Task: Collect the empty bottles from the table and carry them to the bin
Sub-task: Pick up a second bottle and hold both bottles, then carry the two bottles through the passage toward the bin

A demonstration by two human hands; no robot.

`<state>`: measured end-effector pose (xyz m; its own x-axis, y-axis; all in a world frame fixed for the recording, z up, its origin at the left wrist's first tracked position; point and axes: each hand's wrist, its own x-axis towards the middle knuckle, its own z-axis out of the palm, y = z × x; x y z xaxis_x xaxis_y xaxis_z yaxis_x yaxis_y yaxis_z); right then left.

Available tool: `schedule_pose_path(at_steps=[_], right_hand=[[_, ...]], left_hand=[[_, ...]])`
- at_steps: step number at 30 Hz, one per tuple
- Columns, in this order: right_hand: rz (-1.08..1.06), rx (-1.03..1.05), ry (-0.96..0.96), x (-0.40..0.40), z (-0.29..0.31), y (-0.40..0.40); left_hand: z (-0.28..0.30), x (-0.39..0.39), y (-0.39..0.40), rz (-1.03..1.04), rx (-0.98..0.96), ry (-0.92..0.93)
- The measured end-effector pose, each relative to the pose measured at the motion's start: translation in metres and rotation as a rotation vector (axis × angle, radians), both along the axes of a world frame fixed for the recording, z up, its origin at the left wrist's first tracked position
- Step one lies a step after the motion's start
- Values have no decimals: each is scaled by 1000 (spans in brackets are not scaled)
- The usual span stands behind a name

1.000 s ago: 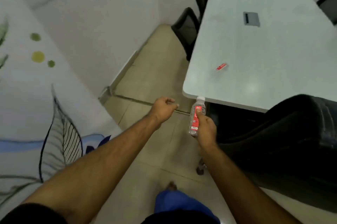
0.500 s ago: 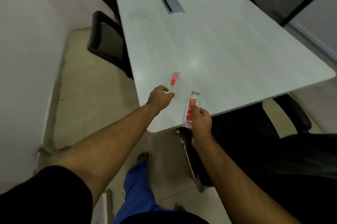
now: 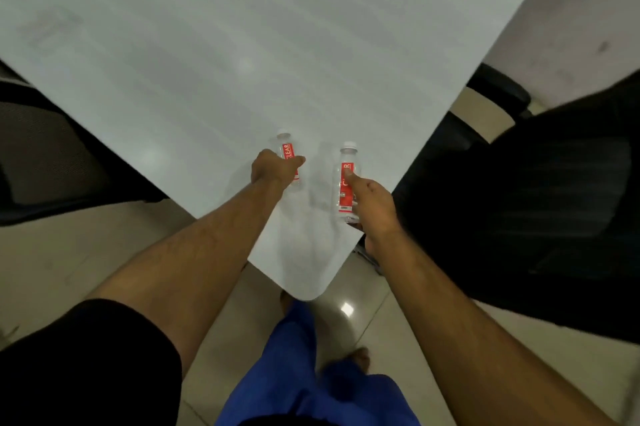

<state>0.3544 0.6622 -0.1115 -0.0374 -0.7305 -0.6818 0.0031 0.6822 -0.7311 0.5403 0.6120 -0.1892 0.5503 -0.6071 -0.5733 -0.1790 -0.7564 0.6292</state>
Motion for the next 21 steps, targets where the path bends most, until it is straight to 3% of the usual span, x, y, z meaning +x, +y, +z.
schedule_pose_path(at_steps=[6, 11, 15, 21], right_hand=[[-175, -29, -69, -30, 11, 67], [-395, -83, -63, -77, 1, 151], [-606, -180, -50, -119, -4, 228], [-1083, -112, -24, -208, -10, 330]], left_hand=[[30, -46, 41, -121, -86, 194], [59, -115, 134, -458, -101, 332], [75, -181, 204, -855, -109, 429], [69, -304, 263, -1202, 57, 556]])
